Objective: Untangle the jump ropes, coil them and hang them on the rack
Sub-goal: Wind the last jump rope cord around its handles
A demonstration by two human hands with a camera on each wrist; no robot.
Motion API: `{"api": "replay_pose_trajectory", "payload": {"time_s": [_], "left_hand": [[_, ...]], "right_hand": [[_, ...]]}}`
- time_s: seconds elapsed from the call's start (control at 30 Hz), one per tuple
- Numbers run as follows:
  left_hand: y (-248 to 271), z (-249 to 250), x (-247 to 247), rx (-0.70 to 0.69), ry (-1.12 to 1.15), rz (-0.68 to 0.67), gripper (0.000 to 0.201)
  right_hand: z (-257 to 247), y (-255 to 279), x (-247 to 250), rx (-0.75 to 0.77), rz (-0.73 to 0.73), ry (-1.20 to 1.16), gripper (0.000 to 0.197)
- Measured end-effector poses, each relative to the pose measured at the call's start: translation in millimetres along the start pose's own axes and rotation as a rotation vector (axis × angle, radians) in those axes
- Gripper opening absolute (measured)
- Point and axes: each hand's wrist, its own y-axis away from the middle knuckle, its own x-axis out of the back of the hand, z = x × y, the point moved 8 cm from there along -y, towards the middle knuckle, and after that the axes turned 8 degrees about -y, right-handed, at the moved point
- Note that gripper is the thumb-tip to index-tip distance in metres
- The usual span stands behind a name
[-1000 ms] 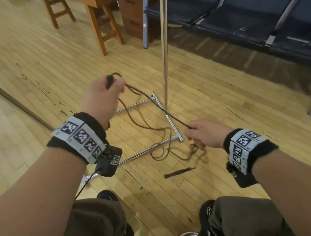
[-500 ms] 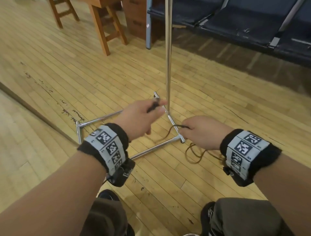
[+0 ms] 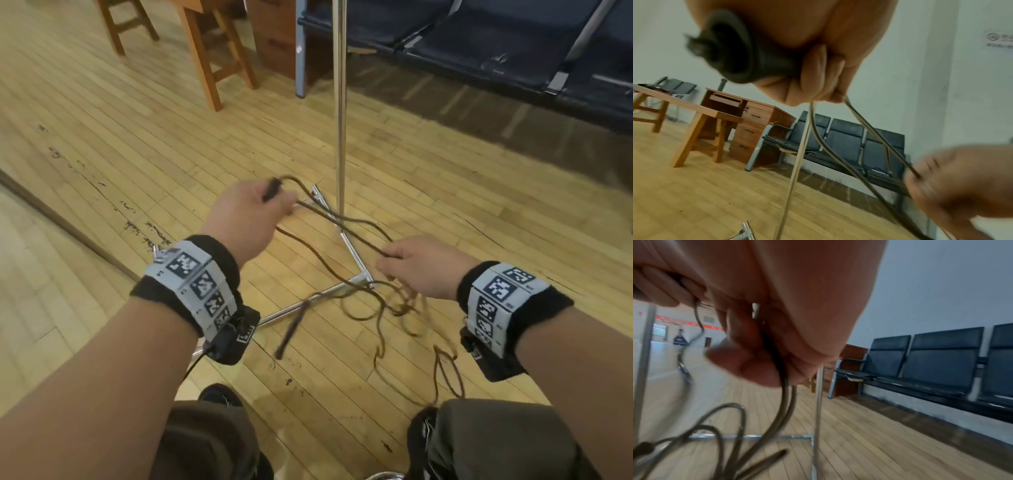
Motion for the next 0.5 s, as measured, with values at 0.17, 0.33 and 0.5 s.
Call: {"api": "replay_pose_trajectory", "payload": {"time_s": [0.17,0.33,0.5], "left_hand": [[-6.9,-54.2,67.9,0.301,0.178,0.354,0.028],[-6.3,-58.3,58.7,0.294,0.02,0.261,0.025],[0.6,-18.2,2.3,0.118,-0.064,-0.008,0.022]], "right_hand": [[66.2,6.3,-4.4,-0.216,-0.113,0.226,0.032],[45.1,3.6,6.0,-0.166,0.014,0.116,0.037],[-23.2,9.6,22.7,0.037,0.183,-0.043,0.034]]}}
